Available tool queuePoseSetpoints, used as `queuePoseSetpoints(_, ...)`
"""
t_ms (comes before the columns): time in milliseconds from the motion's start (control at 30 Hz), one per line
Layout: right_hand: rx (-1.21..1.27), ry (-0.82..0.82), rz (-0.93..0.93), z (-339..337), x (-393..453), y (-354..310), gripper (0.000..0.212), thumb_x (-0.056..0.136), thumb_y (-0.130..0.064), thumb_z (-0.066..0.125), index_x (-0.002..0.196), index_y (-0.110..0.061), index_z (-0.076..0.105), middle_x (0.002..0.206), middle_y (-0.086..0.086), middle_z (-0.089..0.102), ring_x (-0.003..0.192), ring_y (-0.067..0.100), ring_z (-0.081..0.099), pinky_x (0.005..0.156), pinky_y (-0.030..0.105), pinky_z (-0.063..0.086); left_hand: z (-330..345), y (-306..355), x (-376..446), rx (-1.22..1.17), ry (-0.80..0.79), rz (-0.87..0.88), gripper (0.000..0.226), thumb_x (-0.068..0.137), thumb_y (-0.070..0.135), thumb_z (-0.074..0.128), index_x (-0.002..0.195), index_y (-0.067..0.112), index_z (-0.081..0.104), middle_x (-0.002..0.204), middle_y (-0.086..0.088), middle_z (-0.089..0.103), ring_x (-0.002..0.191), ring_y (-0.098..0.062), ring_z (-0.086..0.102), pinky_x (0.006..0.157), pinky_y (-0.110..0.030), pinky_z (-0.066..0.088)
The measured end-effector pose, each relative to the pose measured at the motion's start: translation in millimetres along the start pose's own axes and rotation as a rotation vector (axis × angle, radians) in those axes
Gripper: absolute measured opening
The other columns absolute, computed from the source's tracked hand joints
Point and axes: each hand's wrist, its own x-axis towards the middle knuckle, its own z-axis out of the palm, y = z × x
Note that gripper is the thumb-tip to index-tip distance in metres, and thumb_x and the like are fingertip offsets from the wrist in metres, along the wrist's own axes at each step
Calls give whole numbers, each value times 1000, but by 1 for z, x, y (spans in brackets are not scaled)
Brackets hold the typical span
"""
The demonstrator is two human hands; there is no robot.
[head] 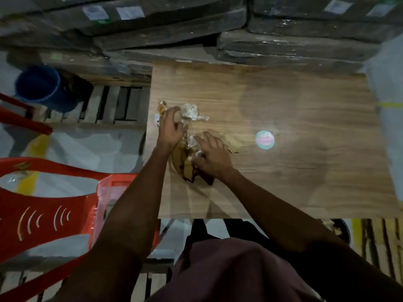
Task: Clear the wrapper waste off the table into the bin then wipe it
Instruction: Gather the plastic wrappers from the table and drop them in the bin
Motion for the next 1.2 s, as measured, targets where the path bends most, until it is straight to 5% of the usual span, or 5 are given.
queuePoseSetpoints(167, -99, -26, 122, 12, 1, -23, 88, 81, -73, 58, 154, -34, 29, 169, 8, 15, 152, 40, 16, 118, 58, 23, 15, 21, 7, -348, -14, -194, 25, 107, 16, 46, 128, 8, 55, 119, -11, 61, 78, -22, 74, 49, -23, 54)
queuePoseSetpoints(367, -182, 31, 237, 7, 0, -8, 68, 90, -34, 66, 150, -34, 35, 170, 10, 14, 153, 40, 18, 118, 53, 25, 5, 12, 13, 165, 295, -29, 29, 100, 28, 48, 117, 13, 67, 117, -10, 66, 115, -29, 58, 91, -38, 48)
queuePoseSetpoints(567, -42, 126, 352, -11, 0, 23, 54, 88, -28, 65, 140, -26, 50, 169, 9, 14, 151, 38, 16, 116, 56, 25, 21, -4, 32, 251, -8, -273, 62, 94, 43, 57, 149, 21, 41, 157, -13, 36, 148, -32, 26, 119, -50, 20)
queuePoseSetpoints(867, -5, -74, 245, 7, -31, 67, 126, 69, -83, 68, 163, -26, 7, 171, 15, -4, 157, 36, 4, 122, 58, 15, 75, 37, 7, 314, -268, -4, 40, 98, 38, 56, 134, 21, 61, 141, -11, 51, 130, -35, 44, 104, -41, 38)
queuePoseSetpoints(1200, 190, 297, 343, 12, -37, 86, 82, 83, -37, 77, 150, -14, 36, 156, 17, 35, 138, 40, 41, 108, 53, 43, 75, 33, -25, 123, 0, 149, 30, 97, 25, 64, 120, 6, 61, 122, -16, 46, 108, -32, 55, 91, -38, 50)
